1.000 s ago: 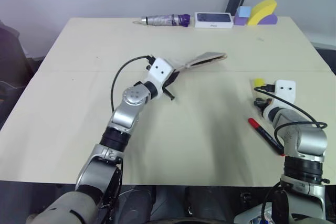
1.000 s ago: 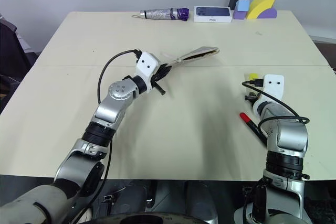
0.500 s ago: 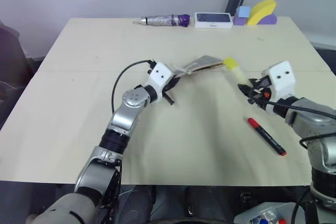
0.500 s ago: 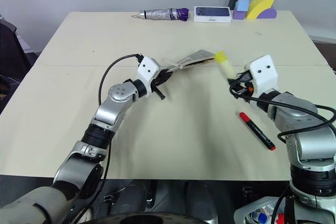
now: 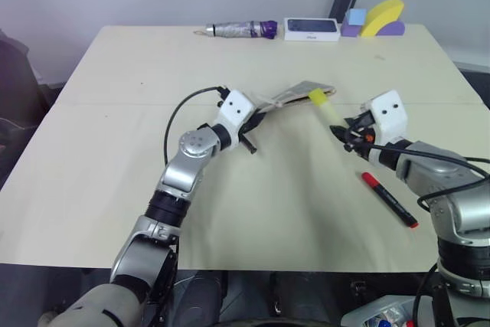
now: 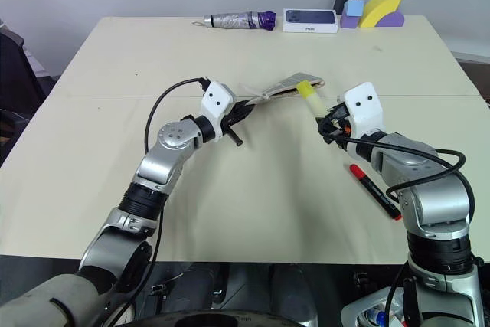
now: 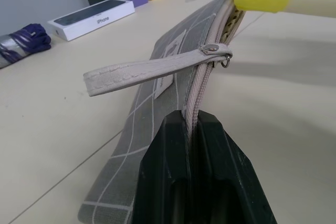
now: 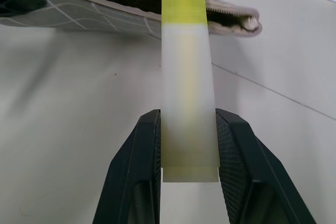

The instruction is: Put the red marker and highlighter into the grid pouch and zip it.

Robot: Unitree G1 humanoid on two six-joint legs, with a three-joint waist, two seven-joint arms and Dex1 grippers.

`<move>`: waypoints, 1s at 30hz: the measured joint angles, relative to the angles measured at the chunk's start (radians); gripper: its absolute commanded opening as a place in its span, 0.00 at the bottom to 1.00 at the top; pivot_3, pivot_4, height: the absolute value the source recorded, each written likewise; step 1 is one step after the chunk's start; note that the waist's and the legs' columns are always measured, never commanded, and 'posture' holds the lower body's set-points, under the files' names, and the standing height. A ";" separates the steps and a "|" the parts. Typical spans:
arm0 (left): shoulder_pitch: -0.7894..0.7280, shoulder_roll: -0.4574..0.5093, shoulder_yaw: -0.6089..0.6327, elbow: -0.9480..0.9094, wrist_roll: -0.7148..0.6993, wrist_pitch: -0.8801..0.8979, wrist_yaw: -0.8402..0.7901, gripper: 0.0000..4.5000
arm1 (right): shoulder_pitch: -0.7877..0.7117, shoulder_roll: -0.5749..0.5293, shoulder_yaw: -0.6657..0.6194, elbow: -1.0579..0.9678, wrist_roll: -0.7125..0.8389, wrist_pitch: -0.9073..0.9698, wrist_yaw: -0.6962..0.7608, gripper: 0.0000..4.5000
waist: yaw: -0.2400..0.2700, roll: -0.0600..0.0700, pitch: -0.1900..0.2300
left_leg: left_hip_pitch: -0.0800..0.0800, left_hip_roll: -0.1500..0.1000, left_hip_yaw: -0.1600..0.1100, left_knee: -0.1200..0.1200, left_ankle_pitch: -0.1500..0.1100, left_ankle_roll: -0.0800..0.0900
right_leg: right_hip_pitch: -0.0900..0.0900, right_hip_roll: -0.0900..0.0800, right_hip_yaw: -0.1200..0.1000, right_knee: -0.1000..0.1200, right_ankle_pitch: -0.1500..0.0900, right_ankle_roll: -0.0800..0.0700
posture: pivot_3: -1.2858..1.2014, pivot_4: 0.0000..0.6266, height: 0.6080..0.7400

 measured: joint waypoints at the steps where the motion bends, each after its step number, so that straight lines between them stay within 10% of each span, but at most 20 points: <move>1: 0.000 0.000 0.000 0.000 0.000 0.003 0.000 0.00 | 0.000 0.000 0.002 0.001 -0.001 0.000 0.000 0.19 | 0.000 0.000 0.000 | 0.000 0.000 0.000 0.000 0.000 0.000 | 0.000 0.000 0.000 0.000 0.000 0.000 | 0.52 0.24 1.00; 30: 0.011 0.071 -0.062 -0.028 0.032 -0.080 -0.081 0.00 | -0.013 -0.059 0.085 0.007 -0.015 0.007 0.040 0.19 | 0.000 0.000 0.000 | 0.000 0.000 0.000 0.000 0.000 0.000 | 0.000 0.000 0.000 0.000 0.000 0.000 | 0.52 0.24 1.00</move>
